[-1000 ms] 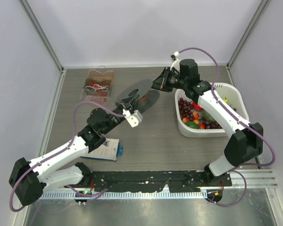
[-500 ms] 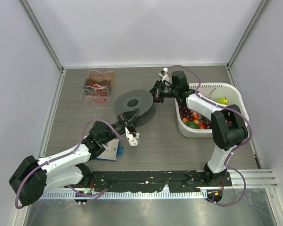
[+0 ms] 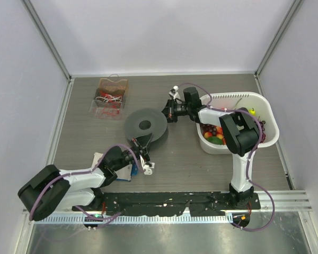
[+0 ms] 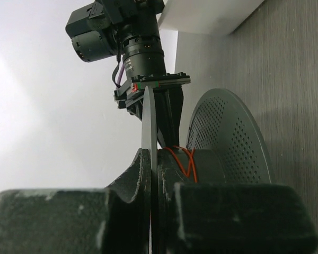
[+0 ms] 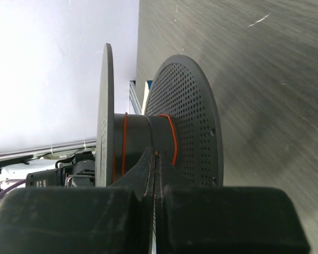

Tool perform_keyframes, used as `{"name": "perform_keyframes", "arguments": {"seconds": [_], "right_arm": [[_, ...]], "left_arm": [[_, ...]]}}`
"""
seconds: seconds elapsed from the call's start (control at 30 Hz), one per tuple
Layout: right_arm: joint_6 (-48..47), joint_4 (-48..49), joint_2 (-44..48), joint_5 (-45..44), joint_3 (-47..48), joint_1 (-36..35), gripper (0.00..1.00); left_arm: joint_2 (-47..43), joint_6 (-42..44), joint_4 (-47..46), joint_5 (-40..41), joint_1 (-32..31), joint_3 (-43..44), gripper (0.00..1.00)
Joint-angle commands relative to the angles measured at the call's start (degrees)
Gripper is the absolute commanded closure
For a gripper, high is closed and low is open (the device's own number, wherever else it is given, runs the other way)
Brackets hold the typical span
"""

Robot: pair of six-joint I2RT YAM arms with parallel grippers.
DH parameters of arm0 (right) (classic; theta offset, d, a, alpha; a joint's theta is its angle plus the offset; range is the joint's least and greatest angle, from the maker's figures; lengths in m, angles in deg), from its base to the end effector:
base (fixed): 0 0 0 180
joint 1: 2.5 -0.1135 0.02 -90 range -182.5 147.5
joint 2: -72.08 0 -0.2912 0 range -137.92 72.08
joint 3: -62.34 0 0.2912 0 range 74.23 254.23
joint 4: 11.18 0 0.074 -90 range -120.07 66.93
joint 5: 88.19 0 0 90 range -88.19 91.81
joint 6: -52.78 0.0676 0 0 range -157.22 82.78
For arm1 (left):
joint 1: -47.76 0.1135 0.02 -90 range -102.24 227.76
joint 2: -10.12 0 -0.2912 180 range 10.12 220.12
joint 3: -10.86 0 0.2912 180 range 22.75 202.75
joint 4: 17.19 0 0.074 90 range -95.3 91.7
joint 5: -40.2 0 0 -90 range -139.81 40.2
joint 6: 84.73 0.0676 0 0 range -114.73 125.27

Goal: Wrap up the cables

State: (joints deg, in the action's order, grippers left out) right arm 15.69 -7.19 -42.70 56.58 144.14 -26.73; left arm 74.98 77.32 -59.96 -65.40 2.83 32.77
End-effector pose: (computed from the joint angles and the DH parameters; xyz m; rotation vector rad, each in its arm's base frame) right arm 0.4198 0.2495 0.1646 -0.1082 2.3547 1.7412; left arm 0.1631 -0.1884 0.1783 1.4427 0.6343 0.1570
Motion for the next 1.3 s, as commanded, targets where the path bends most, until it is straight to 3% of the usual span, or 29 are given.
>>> {"name": "perform_keyframes", "arguments": {"seconds": [0.0, 0.23, 0.3, 0.37, 0.77, 0.93, 1.1, 1.27], "right_arm": [[-4.6, 6.7, -3.8, -9.7, 6.4, 0.8, 0.99], [-6.5, 6.5, -9.1, -11.7, 9.6, 0.4, 0.99], [-7.9, 6.2, -7.9, -12.9, 9.1, 0.4, 0.99], [-9.7, 4.6, -6.4, -14.9, 9.4, 0.1, 0.99], [-27.3, -22.0, 0.3, -26.8, 14.3, -0.9, 0.99], [-33.0, -31.3, 1.2, -31.7, 13.2, -0.1, 0.99], [-33.0, -27.9, 3.0, -25.2, 12.6, 0.1, 0.99], [-32.1, -27.5, 1.8, -22.7, 19.4, -1.7, 0.99]], "left_arm": [[5.3, 0.9, -15.5, -7.4, -1.5, -1.8, 1.0], [21.9, 2.6, -34.0, -5.6, -1.3, -2.6, 1.0], [23.9, 4.6, -33.9, -5.5, -1.2, -1.5, 1.0], [22.5, 1.4, -33.9, -5.3, -1.2, -0.2, 1.0], [21.5, -0.6, -33.9, -9.9, -2.0, 3.7, 1.0], [23.8, -0.5, -33.9, -9.5, -5.2, 5.6, 1.0], [26.8, 0.4, -33.9, -7.4, -7.7, 8.5, 1.0], [25.1, 0.0, -33.9, -3.1, -7.5, 10.7, 1.0]]}}
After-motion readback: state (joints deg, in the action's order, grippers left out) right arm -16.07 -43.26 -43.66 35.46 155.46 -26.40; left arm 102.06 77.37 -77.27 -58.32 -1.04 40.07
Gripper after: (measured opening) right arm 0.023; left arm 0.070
